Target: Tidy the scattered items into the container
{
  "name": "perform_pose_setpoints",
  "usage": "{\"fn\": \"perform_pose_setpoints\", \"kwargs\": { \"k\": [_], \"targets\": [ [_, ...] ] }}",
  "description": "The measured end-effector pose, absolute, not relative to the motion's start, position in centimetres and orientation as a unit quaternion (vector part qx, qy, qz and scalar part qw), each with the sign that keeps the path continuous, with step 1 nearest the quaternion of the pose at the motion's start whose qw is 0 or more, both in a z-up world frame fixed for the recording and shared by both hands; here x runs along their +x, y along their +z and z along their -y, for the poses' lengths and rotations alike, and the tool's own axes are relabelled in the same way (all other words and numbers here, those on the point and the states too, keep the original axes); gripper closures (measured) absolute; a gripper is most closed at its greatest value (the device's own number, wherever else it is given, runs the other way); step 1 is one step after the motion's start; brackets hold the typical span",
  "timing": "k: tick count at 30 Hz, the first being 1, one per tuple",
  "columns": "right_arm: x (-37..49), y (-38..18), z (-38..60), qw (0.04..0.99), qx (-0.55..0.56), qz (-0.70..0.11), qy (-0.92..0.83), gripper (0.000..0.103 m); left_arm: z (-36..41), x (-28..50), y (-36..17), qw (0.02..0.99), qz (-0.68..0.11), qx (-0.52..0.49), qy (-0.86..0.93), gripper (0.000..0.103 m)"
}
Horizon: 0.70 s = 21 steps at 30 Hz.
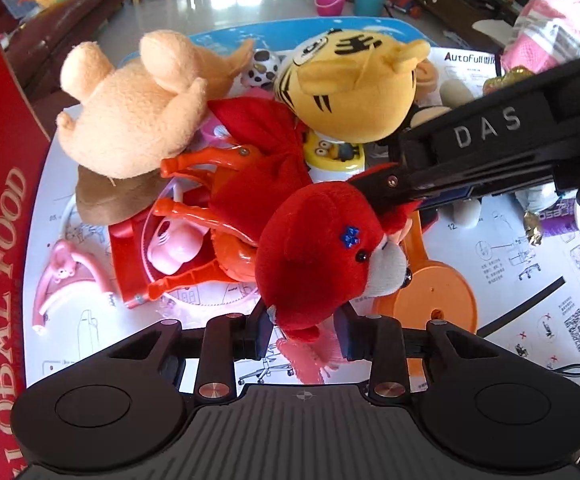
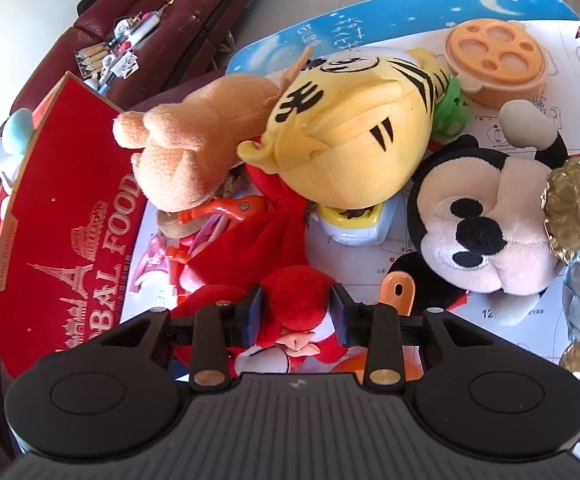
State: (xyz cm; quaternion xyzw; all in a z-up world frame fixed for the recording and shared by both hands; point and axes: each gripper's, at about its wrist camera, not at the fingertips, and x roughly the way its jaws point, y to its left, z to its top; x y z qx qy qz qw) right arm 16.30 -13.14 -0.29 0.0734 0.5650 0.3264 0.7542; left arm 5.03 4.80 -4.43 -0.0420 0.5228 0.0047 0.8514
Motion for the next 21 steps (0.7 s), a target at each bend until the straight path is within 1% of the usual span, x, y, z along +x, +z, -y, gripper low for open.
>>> {"fn": "perform_pose_setpoints", "kwargs": {
  "k": [6,21],
  "targets": [
    [15.3,0.6,12.9,0.759,0.061,-0.556,0.333,0.063,-4.1,4.3,-3.5,0.851,-0.524,-0.028,0.013,0.070],
    [13.7,1.1,14.5,0.767,0.067,-0.548,0.327,0.063,-2.5,3.5,-3.7,0.848,-0.529,-0.009,0.019,0.069]
  ]
}}
